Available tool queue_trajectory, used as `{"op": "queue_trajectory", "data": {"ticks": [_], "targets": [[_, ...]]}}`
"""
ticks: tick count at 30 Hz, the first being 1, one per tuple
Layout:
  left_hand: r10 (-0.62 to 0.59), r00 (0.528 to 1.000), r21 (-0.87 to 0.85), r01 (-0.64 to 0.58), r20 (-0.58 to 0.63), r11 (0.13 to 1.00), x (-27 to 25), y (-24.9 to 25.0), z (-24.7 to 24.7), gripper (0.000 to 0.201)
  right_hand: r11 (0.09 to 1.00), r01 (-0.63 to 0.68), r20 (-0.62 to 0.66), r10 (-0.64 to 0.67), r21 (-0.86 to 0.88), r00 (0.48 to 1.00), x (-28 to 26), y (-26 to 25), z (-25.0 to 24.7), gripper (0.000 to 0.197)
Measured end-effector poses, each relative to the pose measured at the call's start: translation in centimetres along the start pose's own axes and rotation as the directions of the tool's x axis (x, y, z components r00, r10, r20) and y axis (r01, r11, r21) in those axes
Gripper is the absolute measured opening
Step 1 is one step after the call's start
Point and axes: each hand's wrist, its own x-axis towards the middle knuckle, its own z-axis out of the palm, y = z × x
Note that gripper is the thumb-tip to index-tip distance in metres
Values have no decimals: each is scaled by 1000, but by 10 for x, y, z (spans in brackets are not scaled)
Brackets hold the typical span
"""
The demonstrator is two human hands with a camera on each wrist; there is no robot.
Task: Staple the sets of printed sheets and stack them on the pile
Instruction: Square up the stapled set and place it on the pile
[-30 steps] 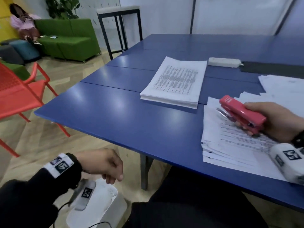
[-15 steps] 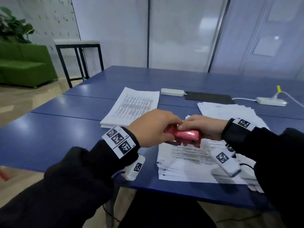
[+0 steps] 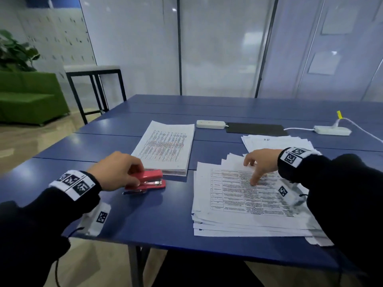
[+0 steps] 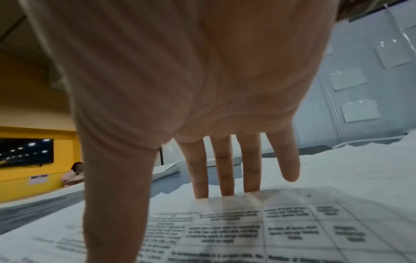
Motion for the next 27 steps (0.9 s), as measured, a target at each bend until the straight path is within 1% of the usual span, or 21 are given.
{"op": "queue_trajectory", "data": {"ticks": [2, 4, 6, 8, 9, 10, 12, 13, 15, 16, 17, 18, 20, 21, 23, 25, 27], "targets": [[-24, 999, -66, 26, 35, 997, 0, -6, 8, 24, 1000, -16, 1, 16, -10, 1000, 1, -3, 0, 86], [-26, 998, -97, 32, 56, 995, 0, -9, 13, 27, 999, -34, 21, 34, -5, 999, 0, -4, -2, 91], [-4, 998, -95, 10, 60, 995, 1, -9, 13, 43, 999, -43, 48, 43, -9, 998, -3, -6, -3, 93], [41, 999, -125, -40, 10, 991, 0, -4, 9, 59, 1000, -26, 58, 26, -10, 998, -5, -6, -2, 85], [70, 997, -156, -75, -36, 985, -1, 1, 6, 61, 1000, -14, 61, 15, -5, 998, -6, -6, -1, 83], [96, 992, -196, -111, -84, 974, -2, 9, 2, 61, 1000, -4, 60, 4, 1, 998, -8, -7, -1, 85], [137, 976, -260, -178, -169, 949, -7, 27, -5, 59, 1000, 13, 54, -13, 10, 998, -9, -7, 0, 101], [154, 968, -274, -205, -197, 939, -9, 37, -6, 58, 1000, 17, 53, -18, 4, 998, -9, -7, 0, 104], [192, 959, -301, -250, -210, 920, -16, 61, -3, 53, 1000, 13, 38, -12, -21, 999, -12, -10, 0, 96], [227, 957, -316, -275, -180, 908, -20, 74, 1, 51, 1000, 8, 29, -7, -30, 1000, -12, -11, 0, 94], [270, 956, -317, -293, -115, 902, -24, 87, 7, 50, 999, 4, 23, -4, -37, 1000, -12, -11, 1, 93], [313, 950, -293, -306, -24, 906, -29, 100, 13, 54, 999, 1, 25, 1, -49, 1000, -12, -13, 1, 91], [361, 916, -210, -324, 176, 923, -35, 122, 27, 64, 997, 12, 29, -10, -78, 1000, -14, -15, 1, 84], [375, 896, -175, -340, 240, 924, -36, 130, 35, 65, 997, 15, 30, -13, -82, 999, -15, -16, 2, 81], [394, 875, -97, -383, 280, 919, -36, 139, 44, 61, 998, 3, 21, -1, -70, 1000, -19, -18, 2, 86], [388, 875, -25, -399, 290, 917, -35, 142, 47, 57, 997, -12, 10, 13, -73, 1000, -22, -19, 2, 90], [378, 879, -42, -383, 292, 923, -34, 142, 43, 53, 999, -1, 11, 1, -50, 1000, -25, -19, 2, 81]]}}
